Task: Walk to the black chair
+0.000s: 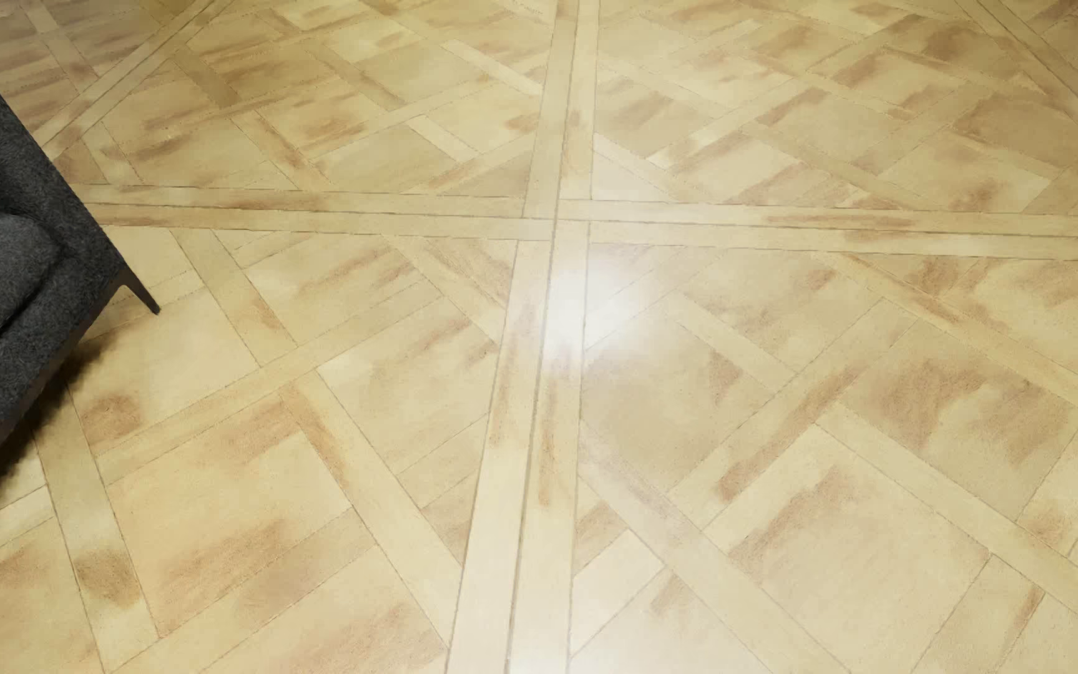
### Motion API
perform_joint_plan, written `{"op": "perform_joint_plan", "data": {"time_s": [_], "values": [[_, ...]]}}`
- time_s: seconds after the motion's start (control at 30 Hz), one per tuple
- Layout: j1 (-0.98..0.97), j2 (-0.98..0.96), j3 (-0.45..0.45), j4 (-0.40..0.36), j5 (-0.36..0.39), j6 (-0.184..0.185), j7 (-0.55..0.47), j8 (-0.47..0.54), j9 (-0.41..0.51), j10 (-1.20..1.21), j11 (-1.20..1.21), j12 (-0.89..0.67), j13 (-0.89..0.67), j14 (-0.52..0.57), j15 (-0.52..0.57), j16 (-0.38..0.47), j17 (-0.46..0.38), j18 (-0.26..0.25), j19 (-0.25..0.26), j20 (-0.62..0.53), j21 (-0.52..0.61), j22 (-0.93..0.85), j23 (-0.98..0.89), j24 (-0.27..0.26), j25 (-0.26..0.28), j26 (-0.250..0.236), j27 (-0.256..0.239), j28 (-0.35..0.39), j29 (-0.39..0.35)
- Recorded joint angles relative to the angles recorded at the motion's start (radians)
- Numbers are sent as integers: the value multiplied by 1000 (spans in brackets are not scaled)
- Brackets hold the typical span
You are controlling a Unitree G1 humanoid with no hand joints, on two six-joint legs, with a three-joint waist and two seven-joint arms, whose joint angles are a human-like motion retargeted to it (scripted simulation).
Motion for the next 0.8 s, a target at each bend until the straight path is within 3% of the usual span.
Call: {"op": "perform_joint_plan", "data": {"time_s": [0.03,0.07,0.1,0.17,0.23,0.3,0.47,0.53,0.6,0.63,0.7,0.73,0.8], "values": [[-25,-27,26,-10,-4,-1,0,0,-4,14,23,-8,6,16,-24,-3,-3,0,0,-5,-67,2,13,0,0,0,0,0,0],[-16,12,-31,-25,-6,-15,0,0,-18,26,-65,13,38,9,-75,1,2,0,0,-2,-96,-8,9,0,0,0,0,0,0],[-22,-41,5,-18,2,-3,0,0,-2,36,266,0,34,21,-201,5,-5,0,0,-5,-74,-17,5,0,0,0,0,0,0],[15,-156,-11,-34,-13,-13,0,0,23,37,455,0,55,-42,-217,13,-7,0,0,17,-75,-61,-4,0,0,0,0,0,0],[88,-269,-37,-32,-28,-25,0,0,76,43,688,-38,67,-84,-178,38,14,0,0,-35,-84,-71,21,0,0,0,0,0,0],[117,-387,-137,-5,-31,0,0,0,55,14,689,-70,102,-142,-168,25,8,0,0,-17,-79,-60,17,0,0,0,0,0,0],[335,-583,-224,23,-54,5,0,0,73,-66,417,-134,147,-341,35,34,0,0,0,31,-89,-117,91,0,0,0,0,0,0],[395,-625,-260,37,-62,5,0,0,81,-65,392,-152,152,-355,25,38,-1,0,0,32,-99,-107,108,0,0,0,0,0,0],[435,-661,-309,71,-58,21,0,0,78,-41,526,-142,156,-290,31,35,-13,0,0,-5,-84,-73,108,0,0,0,0,0,0],[430,-668,-321,104,-39,48,0,0,75,6,590,-123,145,-199,6,17,-14,0,0,-5,-58,-34,128,0,0,0,0,0,0],[370,-591,-300,129,-12,46,0,0,60,235,656,-40,138,100,-80,7,-9,0,0,1,-93,-28,126,0,0,0,0,0,0],[292,-536,-244,133,18,46,0,0,71,416,648,-28,126,226,-115,15,-3,0,0,-42,-116,-19,122,0,0,0,0,0,0],[59,-404,-176,129,38,28,0,0,78,808,603,7,98,222,-178,26,3,0,0,-75,-121,-2,63,0,0,0,0,0,0]]}}
